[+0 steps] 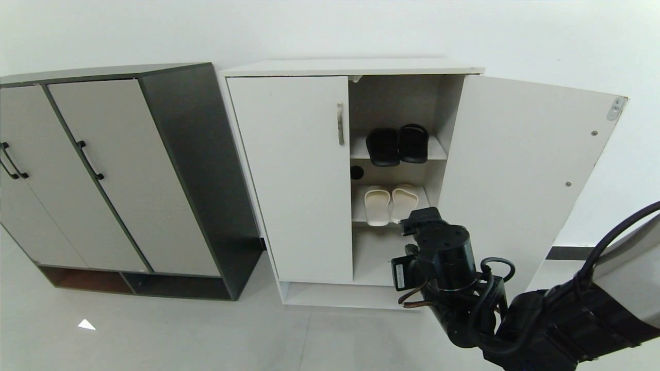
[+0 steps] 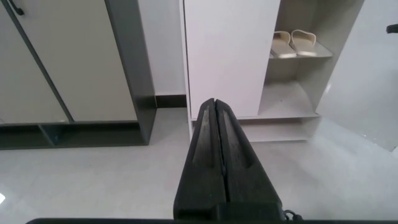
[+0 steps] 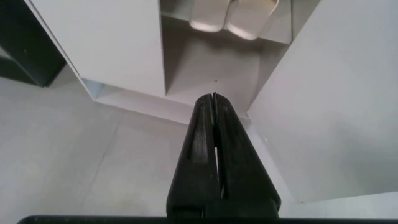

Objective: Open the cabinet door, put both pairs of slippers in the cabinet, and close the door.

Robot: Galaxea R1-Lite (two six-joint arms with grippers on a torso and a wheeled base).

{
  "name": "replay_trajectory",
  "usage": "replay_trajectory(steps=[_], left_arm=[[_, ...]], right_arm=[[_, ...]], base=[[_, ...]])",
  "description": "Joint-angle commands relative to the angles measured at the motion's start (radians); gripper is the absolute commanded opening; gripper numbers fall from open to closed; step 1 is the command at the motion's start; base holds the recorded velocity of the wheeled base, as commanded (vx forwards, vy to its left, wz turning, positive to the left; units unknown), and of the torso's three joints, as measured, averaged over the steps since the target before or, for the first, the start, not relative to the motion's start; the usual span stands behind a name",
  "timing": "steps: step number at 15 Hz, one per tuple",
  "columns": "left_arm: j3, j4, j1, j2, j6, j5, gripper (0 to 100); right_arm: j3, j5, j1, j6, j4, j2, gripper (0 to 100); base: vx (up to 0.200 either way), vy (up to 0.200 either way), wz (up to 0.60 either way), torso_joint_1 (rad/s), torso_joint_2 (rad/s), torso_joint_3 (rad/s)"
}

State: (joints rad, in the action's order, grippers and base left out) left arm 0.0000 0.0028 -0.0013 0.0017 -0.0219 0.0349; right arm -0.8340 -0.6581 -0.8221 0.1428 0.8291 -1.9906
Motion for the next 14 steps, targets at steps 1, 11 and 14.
replay_trajectory(steps=[1, 11, 14], left_arm=[[0.0, 0.0, 0.0, 0.0, 0.0, -0.001, 0], [0.0, 0.0, 0.0, 0.0, 0.0, 0.0, 0], [0.0, 0.0, 0.0, 0.0, 0.0, 0.0, 0]], right_arm=[[0.0, 0.0, 0.0, 0.0, -0.001, -0.005, 0], [0.0, 0.0, 0.003, 0.0, -0.001, -0.011, 0], [0.0, 0.0, 0.003, 0.0, -0.001, -0.016, 0]], base=[[0.0, 0.0, 0.0, 0.007, -0.22, -0.315], [0.0, 0.0, 0.0, 0.086, -0.44, -0.348], [0.0, 0.0, 0.0, 0.152, -0.47, -0.323]])
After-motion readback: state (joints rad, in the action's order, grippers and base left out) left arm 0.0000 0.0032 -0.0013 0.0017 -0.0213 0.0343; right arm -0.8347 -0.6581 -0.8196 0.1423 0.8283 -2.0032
